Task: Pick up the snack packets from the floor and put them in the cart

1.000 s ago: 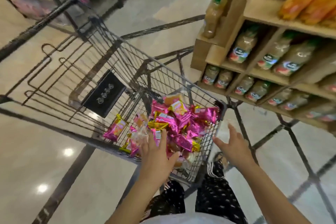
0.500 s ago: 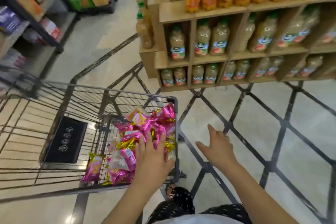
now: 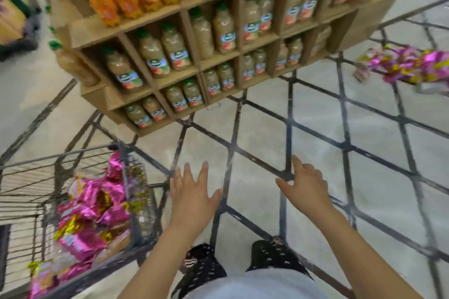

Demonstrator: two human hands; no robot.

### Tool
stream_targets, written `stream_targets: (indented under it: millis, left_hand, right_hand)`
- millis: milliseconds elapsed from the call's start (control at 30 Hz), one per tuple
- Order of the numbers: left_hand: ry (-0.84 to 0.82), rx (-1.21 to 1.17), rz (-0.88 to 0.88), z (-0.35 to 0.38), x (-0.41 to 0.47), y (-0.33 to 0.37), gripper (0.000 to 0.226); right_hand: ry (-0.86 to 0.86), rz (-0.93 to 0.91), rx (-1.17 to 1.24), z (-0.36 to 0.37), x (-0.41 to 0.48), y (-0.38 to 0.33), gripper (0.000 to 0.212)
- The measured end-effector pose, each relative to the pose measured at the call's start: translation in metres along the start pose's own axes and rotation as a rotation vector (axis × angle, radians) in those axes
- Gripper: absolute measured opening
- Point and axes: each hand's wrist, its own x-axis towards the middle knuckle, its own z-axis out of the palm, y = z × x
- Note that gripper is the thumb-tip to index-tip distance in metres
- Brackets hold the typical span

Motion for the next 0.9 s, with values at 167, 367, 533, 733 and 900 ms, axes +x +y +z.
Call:
stream_targets:
  millis: [167,367,533,733,900]
  left_hand:
    - [-0.037,0.048,0.125,0.021,0.006,0.098,0.074]
    - [-0.082,0.081,0.29,0.035,0.016,0.177,0.073]
    - [-0.114,0.13,0.399,0.038,0.038,0.225,0.072]
    - [-0.19,0.214,0.488,0.032,0.097,0.282,0.072]
    - [-0.208,0.199,0.584,0.015,0.176,0.353,0.075]
  right_hand:
    - [0.068,0.107,0.037,-0.045,-0.006,0.088,0.078]
    - [0.156,0.241,0.136,-0.082,-0.019,0.154,0.078]
    - [0.16,0.354,0.224,-0.094,-0.023,0.191,0.076]
    - [0.165,0.483,0.325,-0.112,0.001,0.221,0.079]
    - [0.233,0.589,0.372,-0.162,0.054,0.257,0.079]
